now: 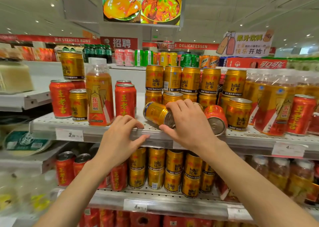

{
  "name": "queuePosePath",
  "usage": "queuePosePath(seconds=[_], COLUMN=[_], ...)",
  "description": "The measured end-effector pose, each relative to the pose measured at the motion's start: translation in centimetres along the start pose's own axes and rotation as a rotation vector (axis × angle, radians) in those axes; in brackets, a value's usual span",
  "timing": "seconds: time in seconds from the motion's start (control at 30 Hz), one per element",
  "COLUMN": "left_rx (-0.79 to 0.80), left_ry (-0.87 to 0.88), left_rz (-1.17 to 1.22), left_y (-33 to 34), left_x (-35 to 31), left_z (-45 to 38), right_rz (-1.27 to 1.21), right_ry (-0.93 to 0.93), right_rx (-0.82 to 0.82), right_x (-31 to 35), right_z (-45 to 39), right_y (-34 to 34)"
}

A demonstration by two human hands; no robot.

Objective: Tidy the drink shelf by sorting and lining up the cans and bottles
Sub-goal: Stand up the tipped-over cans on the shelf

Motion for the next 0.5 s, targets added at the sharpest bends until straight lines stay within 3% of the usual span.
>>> queuePosePath(seconds=[0.5], left_rx=[-0.019], left_ry=[-0.029], left_rz=[0.019], left_y=[0.3], left_x=[0.2], left_z=[0.0], right_rz=[-0.435], right_ry=[0.072], right_rx=[0.079], right_x=[-1.1], right_z=[-3.7], right_y=[-1.4])
Point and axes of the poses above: each hand's wrist, its own z-axis away from the middle knuckle, its own y-axis out of the palm, x = y × z, the point moved 5 cm from there along -z, towards the middle knuckle, and after that the axes turned 2 degrees about -z, right-handed, at the moved point
